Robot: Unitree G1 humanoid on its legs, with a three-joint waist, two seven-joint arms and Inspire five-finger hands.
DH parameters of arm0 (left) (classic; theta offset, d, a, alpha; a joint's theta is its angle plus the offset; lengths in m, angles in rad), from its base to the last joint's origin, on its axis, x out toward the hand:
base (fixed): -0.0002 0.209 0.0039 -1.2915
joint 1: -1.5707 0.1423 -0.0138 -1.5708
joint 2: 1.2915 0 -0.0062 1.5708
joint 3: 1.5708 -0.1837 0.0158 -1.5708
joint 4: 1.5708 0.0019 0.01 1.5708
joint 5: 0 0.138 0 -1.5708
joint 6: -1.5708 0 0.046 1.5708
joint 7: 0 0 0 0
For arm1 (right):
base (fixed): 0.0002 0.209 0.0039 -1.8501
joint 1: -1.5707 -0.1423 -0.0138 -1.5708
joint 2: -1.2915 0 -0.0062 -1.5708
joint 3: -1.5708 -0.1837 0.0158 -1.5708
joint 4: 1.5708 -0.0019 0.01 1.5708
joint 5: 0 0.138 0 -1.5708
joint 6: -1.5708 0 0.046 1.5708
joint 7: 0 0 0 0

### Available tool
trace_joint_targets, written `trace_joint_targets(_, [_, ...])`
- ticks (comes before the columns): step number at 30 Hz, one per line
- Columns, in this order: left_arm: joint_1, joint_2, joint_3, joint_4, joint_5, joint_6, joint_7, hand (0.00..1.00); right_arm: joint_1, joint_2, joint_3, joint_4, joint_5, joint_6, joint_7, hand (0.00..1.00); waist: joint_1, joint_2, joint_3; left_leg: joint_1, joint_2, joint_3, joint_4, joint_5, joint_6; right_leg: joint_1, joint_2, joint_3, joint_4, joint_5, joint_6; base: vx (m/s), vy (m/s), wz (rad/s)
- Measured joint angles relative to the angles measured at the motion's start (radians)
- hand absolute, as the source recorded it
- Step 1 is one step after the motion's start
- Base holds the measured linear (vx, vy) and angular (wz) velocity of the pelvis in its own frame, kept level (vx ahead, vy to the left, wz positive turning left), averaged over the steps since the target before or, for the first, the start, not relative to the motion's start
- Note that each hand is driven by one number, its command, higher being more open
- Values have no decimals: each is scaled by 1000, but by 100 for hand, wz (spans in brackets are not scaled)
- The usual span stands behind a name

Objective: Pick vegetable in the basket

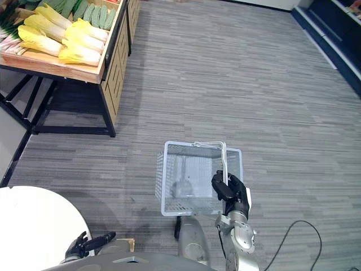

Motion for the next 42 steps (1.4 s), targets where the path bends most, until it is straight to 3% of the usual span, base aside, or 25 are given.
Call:
trace_joint_targets(1, [15,3,8,3,4,2,1,100,1,0,3,0,0,0,0,0,-7,-13,-2,34,-7,-16,-36,-3,-25,1,1,10,-54,75,-17,536,-318,63])
trace_joint_targets(2, [11,7,17,11,4,10,3,100,5,-5,2,0,1,0,-1,0,-25,-15,-5,68,1,-50,-62,-9,-43,0,-2,22,-26,249,-39,530,-303,52])
trace_joint_targets(3, [-13,-18,19,22,4,11,0,100,-11,-19,-4,2,8,1,-3,0,-21,31,-4,60,46,-59,-67,14,-84,-29,26,1,43,197,-61,439,-264,40])
trace_joint_targets(5, [-23,-30,19,26,10,7,-3,100,-31,-14,-4,-1,8,2,1,0,-21,37,-6,59,57,-84,-86,77,-95,-77,27,-17,148,122,-84,384,-274,16])
trace_joint_targets(7, [-25,-31,20,27,35,5,0,100,-46,-14,-4,-15,8,3,9,0,-49,40,-7,80,87,-127,-87,132,-102,-113,20,-63,338,-27,-112,483,-334,48])
trace_joint_targets(11, [-26,-26,24,27,36,5,0,100,-56,-15,-9,-50,9,3,10,0,-71,35,-10,70,123,-167,-20,160,-126,-126,24,-106,450,-158,-132,353,-268,24])
trace_joint_targets(13, [-29,-26,25,26,32,4,0,100,-58,-15,-11,-61,32,3,11,0,-70,34,-14,11,131,-176,90,217,-147,-104,39,-119,434,-185,-141,254,-219,5])
trace_joint_targets(14, [-30,-26,28,27,25,5,1,100,-53,-15,-11,-62,39,3,15,0,-68,32,-14,-29,134,-176,178,292,-154,-67,51,-127,400,-188,-146,284,-231,0])
trace_joint_targets(16, [-22,-27,42,27,-6,6,2,100,-30,-15,-11,-62,52,3,16,0,-65,29,-13,-106,150,-142,355,522,-166,41,82,-114,298,-188,-150,330,-241,-7])
trace_joint_targets(17, [-17,-29,46,24,-8,3,1,100,-14,-16,-14,-62,56,2,12,0,-60,25,-12,-174,167,-108,499,458,-163,107,101,-106,230,-179,-163,243,-156,-13])
trace_joint_targets(19, [-14,-29,47,3,-28,-16,-2,100,6,-16,-21,-62,72,2,-2,0,-49,21,-12,-264,165,-47,614,339,-139,193,115,-98,156,-170,-177,288,-137,-19])
trace_joint_targets(20, [-14,-27,45,-7,-29,-17,-2,100,14,-16,-23,-62,74,2,-4,0,-42,20,-13,-286,163,-22,620,311,-127,219,120,-90,136,-169,-180,343,-101,-28])
trace_joint_targets(22, [-8,-26,47,-31,-41,-26,-12,100,27,-15,-27,-61,76,2,-7,0,-31,7,-18,-368,123,24,535,228,-96,306,122,-57,75,-169,-182,290,-10,-40])
trace_joint_targets(24, [-9,-22,45,-44,-40,-33,-20,100,32,-15,-27,-59,76,2,-8,0,-13,-6,-24,-410,73,32,379,195,-87,351,107,-22,45,-169,-181,305,75,-54])
trace_joint_targets(26, [-10,-18,46,-54,-40,-33,-21,100,28,-14,-33,-52,75,2,-8,0,-12,-17,-21,-435,28,29,172,209,-99,401,78,-7,19,-167,-174,346,146,-41])
trace_joint_targets(27, [-11,-19,45,-54,-40,-33,-20,100,26,-11,-47,-41,73,2,-8,0,-12,-17,-21,-440,8,17,25,273,-98,429,62,4,7,-173,-160,374,223,-31])
trace_joint_targets(28, [-11,-22,45,-53,-40,-32,-17,100,26,-11,-57,-29,73,0,-12,0,-11,-12,-24,-440,1,-1,-101,363,-97,458,50,14,-6,-193,-125,307,196,-32])
trace_joint_targets(29, [-10,-26,45,-51,-40,-32,-16,100,28,-11,-60,-22,73,0,-17,0,-12,-4,-28,-438,4,-8,-138,435,-107,469,49,20,-11,-204,-108,248,199,-32])
trace_joint_targets(30, [-9,-34,46,-46,-39,-29,-14,100,34,-11,-62,-13,73,0,-22,0,-9,9,-37,-426,9,-6,-149,545,-99,482,52,37,-10,-216,-93,255,210,-33])
trace_joint_targets(32, [-14,-13,52,-35,-35,-27,-8,100,29,31,-37,9,73,0,-21,0,-9,-39,-48,-402,-37,36,-168,538,-57,488,0,69,-13,-224,-77,333,241,-35])
trace_joint_targets(33, [-16,-10,55,-33,-35,-26,-8,100,30,39,-34,9,73,0,-21,0,-7,-46,-51,-402,-44,47,-161,531,-49,487,-8,70,-14,-218,-68,273,158,-28])
trace_joint_targets(35, [-16,-12,57,-29,-35,-13,-4,100,38,55,-31,9,69,1,-21,0,11,-48,-53,-388,-60,83,-142,510,-6,489,-35,95,-19,-196,-33,252,157,-29])
trace_joint_targets(38, [-16,-16,57,-27,-36,-12,-2,100,23,54,-18,10,69,1,-19,0,25,-45,-55,-386,-67,119,-122,476,5,494,-54,125,-50,-171,4,157,127,-33])
trace_joint_targets(42, [-17,-16,56,-29,-37,-14,-1,100,8,54,5,11,68,1,-12,0,45,-44,-57,-390,-58,158,-81,431,5,487,-66,167,-55,-163,17,44,72,-37])
